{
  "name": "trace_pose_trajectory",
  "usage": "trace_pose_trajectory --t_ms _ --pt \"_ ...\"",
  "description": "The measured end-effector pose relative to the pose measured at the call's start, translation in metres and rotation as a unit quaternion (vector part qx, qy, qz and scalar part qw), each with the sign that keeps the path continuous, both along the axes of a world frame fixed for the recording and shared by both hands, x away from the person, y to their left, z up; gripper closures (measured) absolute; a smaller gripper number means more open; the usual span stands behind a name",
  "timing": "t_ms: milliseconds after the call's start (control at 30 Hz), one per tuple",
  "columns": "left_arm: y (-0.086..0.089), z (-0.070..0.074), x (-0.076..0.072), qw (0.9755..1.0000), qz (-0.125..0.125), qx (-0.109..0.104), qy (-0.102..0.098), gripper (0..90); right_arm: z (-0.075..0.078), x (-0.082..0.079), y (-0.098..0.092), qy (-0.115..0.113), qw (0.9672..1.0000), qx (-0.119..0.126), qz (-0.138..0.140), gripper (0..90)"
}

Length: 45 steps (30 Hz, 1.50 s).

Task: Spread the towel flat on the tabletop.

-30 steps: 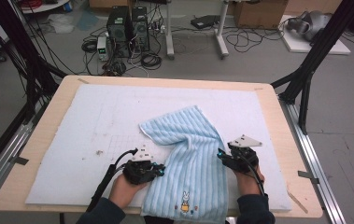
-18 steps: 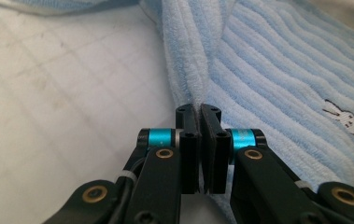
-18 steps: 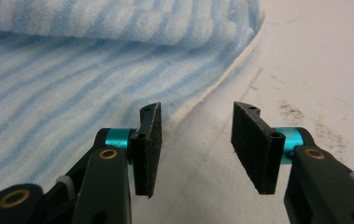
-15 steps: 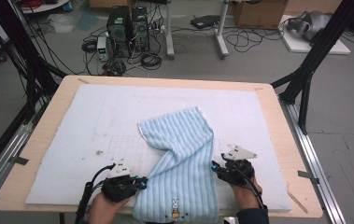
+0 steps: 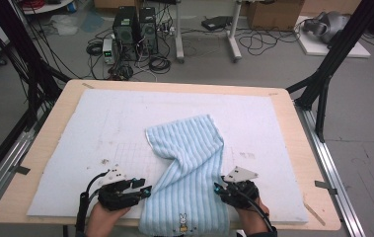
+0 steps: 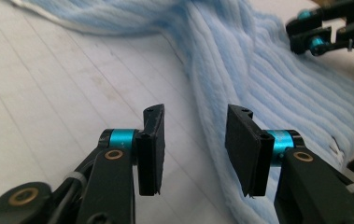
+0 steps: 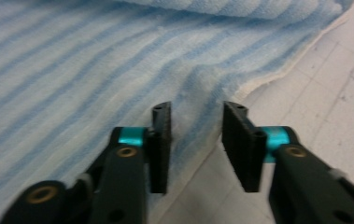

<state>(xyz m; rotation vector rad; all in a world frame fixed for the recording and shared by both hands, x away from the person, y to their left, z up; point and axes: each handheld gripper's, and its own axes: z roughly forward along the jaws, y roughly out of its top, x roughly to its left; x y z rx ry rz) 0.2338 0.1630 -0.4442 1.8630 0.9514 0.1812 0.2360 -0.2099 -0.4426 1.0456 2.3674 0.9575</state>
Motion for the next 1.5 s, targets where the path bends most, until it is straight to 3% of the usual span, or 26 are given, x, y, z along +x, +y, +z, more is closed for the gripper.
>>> trace_pose_trajectory --t_ms 33,100,233,333,433,500,667,700,767,800,833,900,1267,1500 --pt "0.000 0.002 0.003 1.0000 0.000 -0.001 -0.003 57.7 0.001 -0.001 -0.001 0.002 1.0000 0.001 0.000 80.0" --pt "0.000 0.004 0.009 1.0000 0.001 0.000 -0.005 57.9 0.001 -0.003 -0.004 -0.006 0.9999 -0.012 0.003 85.7" --pt "0.000 0.007 0.021 0.9999 0.011 0.002 -0.009 57.9 0.001 -0.010 -0.016 -0.013 0.9991 -0.038 -0.015 89.4" --pt "-0.002 0.007 0.029 0.9998 0.016 -0.001 -0.008 57.9 0.001 -0.015 -0.030 -0.009 0.9994 -0.017 -0.028 89.3" --pt "-0.005 0.006 0.032 0.9997 0.020 -0.006 -0.010 58.0 0.003 -0.019 -0.033 -0.010 0.9996 0.010 -0.024 73.4" --pt "-0.007 0.005 0.033 0.9997 0.020 -0.005 -0.012 58.1 0.004 -0.020 -0.028 -0.010 0.9997 0.020 -0.012 67.9" --pt "-0.006 0.004 0.035 0.9996 0.024 -0.005 -0.016 58.0 -0.001 -0.018 -0.008 -0.002 1.0000 0.002 0.000 58.6" --pt "-0.005 0.004 0.036 0.9995 0.025 -0.006 -0.016 58.0 -0.001 -0.017 -0.007 -0.004 1.0000 0.002 -0.001 61.1" --pt "-0.005 0.004 0.036 0.9995 0.026 -0.005 -0.017 58.0 -0.001 -0.018 -0.007 0.012 0.9998 0.015 0.006 75.9" --pt "-0.005 0.004 0.037 0.9995 0.026 -0.005 -0.017 58.0 -0.001 -0.019 -0.007 0.011 0.9998 0.013 0.012 84.2" --pt "-0.005 0.003 0.037 0.9995 0.026 -0.004 -0.018 58.0 0.000 -0.022 -0.006 0.007 0.9998 0.005 0.017 86.2" --pt "-0.005 0.003 0.037 0.9995 0.025 -0.004 -0.016 58.0 0.000 -0.024 -0.005 -0.003 0.9997 -0.010 0.020 87.2" --pt "-0.010 0.000 0.039 0.9997 0.022 0.000 -0.011 58.8 0.002 -0.051 -0.044 -0.008 0.9997 -0.019 -0.010 87.3" --pt "-0.021 -0.002 0.046 0.9998 0.017 0.005 -0.005 58.8 0.004 -0.063 -0.058 -0.011 0.9994 -0.024 -0.023 85.9"
